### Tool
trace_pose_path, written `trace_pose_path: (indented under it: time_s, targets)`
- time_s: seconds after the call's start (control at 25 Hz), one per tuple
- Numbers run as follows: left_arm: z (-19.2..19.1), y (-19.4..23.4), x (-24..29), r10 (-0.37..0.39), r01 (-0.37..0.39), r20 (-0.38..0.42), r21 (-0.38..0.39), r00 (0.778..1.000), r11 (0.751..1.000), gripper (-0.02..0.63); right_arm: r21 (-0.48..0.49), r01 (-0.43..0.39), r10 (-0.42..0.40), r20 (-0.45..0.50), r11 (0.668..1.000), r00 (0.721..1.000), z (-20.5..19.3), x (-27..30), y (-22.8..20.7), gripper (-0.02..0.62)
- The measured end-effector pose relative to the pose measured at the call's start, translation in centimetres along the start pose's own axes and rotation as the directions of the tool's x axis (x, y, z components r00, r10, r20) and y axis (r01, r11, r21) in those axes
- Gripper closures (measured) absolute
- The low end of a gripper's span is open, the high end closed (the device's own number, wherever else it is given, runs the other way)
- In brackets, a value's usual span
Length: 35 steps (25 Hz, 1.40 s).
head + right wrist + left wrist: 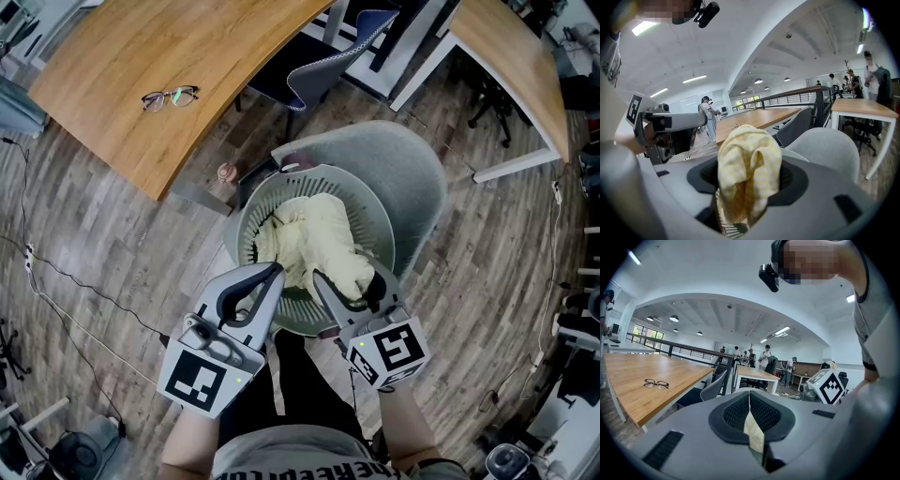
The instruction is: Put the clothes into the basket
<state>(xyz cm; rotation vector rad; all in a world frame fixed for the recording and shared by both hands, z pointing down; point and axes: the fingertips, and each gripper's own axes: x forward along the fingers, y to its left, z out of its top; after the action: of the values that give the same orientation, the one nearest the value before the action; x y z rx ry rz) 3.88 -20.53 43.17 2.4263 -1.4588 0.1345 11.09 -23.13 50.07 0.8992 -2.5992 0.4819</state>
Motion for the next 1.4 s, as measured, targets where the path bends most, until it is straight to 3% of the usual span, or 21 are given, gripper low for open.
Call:
trace_pose_path:
  time_s: [0.44, 0.68, 0.8, 1.4]
  targets:
    - [0.2, -0.6, -0.7, 0.009, -0.009, 0.012, 0.009, 1.000, 1.000, 0.591, 0.003, -0.001, 0.000, 0.052, 1.000, 0.999, 1.4, -0.7, 0.3, 0.356]
    - [0.3, -0.8, -1.1, 0.001, -0.001, 0.010, 0.020, 1.000, 1.000, 0.591, 0.004, 0.013, -0.013, 0.065, 1.000, 0.998, 1.3, -1.4, 0.8, 0.533]
    - [0.4, -0.9, -1.3, -0.011, 0.010, 0.013, 0.024, 1.000, 1.000, 0.591, 0.009, 0.021, -0.021, 0.075, 1.000, 0.997, 1.5, -1.9, 1.0, 0.580]
    - [2.6, -3.5, -3.4, -0.154, 0.151, 0.049, 0.075, 0.987, 0.986, 0.591, 0.033, 0.074, -0.078, 0.140, 0.997, 0.987, 3.9, -5.7, 4.7, 0.586]
